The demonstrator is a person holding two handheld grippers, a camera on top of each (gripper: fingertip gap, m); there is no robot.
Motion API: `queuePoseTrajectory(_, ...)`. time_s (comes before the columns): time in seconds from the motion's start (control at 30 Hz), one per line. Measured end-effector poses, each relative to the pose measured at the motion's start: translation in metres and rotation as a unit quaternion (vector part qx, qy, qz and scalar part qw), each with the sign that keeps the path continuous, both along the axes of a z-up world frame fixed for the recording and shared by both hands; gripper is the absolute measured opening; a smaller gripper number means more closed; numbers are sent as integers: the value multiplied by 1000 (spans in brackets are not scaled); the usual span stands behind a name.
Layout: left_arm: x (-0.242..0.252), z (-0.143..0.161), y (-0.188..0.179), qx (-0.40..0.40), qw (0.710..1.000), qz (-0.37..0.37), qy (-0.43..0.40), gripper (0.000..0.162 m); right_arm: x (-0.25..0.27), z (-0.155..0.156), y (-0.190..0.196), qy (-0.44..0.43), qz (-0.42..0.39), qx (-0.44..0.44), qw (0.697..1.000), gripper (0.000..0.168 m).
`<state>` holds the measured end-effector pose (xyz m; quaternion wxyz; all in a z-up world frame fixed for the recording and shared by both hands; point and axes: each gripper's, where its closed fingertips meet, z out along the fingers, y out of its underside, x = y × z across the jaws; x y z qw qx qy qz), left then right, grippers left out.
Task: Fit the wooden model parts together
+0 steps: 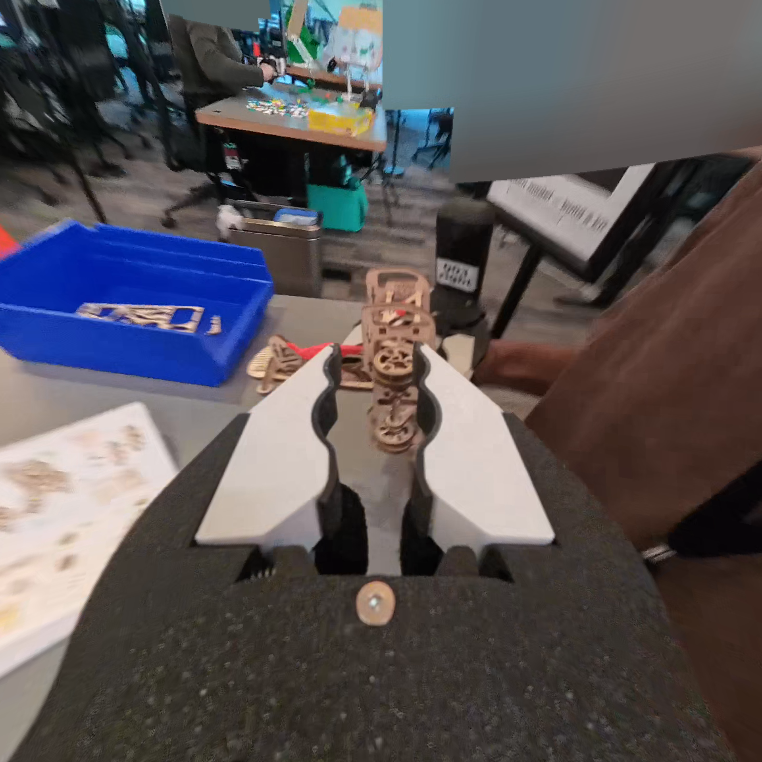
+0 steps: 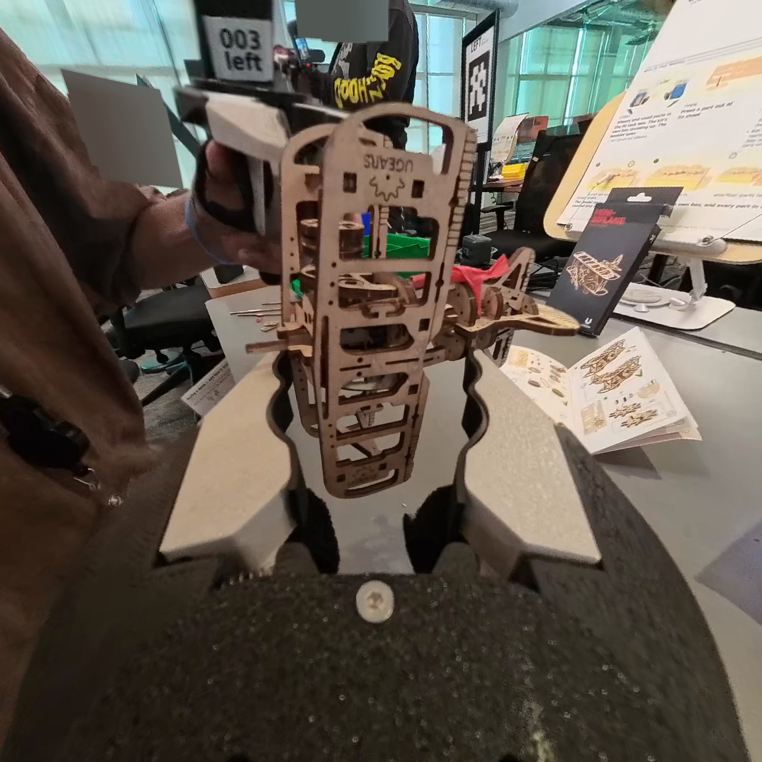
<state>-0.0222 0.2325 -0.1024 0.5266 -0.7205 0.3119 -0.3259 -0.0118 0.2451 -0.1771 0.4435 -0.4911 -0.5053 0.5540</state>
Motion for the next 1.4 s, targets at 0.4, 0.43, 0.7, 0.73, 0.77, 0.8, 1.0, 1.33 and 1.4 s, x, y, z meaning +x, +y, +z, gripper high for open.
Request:
queuePoseTrajectory(0.4, -9, -36, 8, -332, 918, 72, -203, 35, -7, -10, 0, -28, -27, 63, 997, 83)
queuePoseTrajectory(0.43, -7, -37, 4, -341, 913, 69, -211, 35, -7, -11, -1, -30, -27, 68, 997, 83)
queuePoseTrajectory(0.7, 1, -45, -8, -370, 893, 74, -245, 22, -12, -15, -3, -34, -23, 76, 996, 83)
queuePoseTrajectory(0.73, 0, -45, -8, -367, 894, 74, -247, 21, -12, -15, -3, -34, -23, 76, 996, 83)
queuePoseTrajectory(0.77, -1, -45, -8, -364, 895, 76, -246, 19, -12, -16, -3, -34, -24, 75, 996, 83)
queuePoseTrajectory(0.8, -2, -45, -8, -362, 897, 75, -243, 16, -12, -16, -3, -34, -23, 73, 996, 83)
queuePoseTrajectory(1.0, -1, -44, -10, -353, 902, 69, -238, 13, -14, -16, -4, -36, -19, 70, 997, 83)
queuePoseTrajectory(1.33, 1, -44, -14, -360, 906, 67, -212, 12, -12, -14, -3, -68, -50, 135, 987, 83)
queuePoseTrajectory(1.4, 1, -45, -16, -360, 908, 67, -203, 12, -10, -14, -2, -90, -63, 161, 981, 83)
